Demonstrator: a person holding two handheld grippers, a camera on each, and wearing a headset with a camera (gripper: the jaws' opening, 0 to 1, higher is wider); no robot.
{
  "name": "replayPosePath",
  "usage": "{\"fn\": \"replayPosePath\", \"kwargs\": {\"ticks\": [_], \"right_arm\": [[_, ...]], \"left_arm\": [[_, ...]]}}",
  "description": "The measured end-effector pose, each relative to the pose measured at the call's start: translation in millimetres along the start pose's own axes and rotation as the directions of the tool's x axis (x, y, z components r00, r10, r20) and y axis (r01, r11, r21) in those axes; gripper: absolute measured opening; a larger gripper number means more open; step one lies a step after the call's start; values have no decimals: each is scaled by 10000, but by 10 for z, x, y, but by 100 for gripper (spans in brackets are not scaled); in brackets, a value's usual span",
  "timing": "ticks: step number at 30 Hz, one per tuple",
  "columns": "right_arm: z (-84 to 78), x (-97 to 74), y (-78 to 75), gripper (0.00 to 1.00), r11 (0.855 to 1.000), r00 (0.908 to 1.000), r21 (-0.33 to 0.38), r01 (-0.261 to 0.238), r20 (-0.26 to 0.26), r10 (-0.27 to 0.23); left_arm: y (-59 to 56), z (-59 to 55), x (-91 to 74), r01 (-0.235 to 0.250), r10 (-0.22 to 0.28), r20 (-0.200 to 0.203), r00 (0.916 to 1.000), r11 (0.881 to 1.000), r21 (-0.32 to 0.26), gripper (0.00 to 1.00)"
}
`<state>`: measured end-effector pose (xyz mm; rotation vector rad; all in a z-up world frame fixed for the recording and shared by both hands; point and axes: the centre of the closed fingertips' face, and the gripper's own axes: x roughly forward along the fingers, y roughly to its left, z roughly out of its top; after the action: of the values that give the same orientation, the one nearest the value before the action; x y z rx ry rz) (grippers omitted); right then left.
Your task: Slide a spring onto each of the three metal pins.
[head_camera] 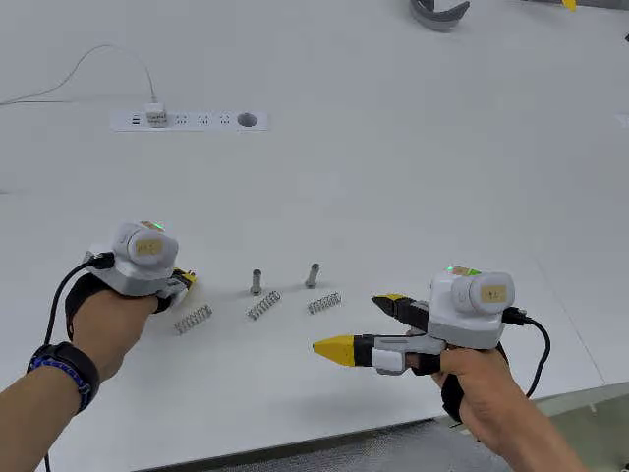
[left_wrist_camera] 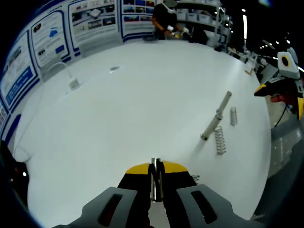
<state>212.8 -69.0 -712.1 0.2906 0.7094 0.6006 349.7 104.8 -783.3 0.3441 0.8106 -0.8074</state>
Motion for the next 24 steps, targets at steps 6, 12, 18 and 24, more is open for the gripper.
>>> {"fn": "replayPosePath", "kwargs": {"ticks": [6,12,18,24], "right_arm": [[-20,13,22,94,10000,10000,-8,-49,-22,49],[-18,16,25,94,10000,10000,-21,-43,-14,43],[-20,9,17,94,10000,10000,-82,-24,-30,23],[-41,5,25,94,10000,10000,-59,-34,-62,34]], "left_arm": [[11,1,-86,-6,7,104,9999,9999,-105,7],[49,-22,-171,-104,109,186,9998,9996,-266,7],[40,-34,-277,-200,205,284,9994,9996,-207,7],[48,-46,-325,-276,283,375,9989,9994,-192,7]]}}
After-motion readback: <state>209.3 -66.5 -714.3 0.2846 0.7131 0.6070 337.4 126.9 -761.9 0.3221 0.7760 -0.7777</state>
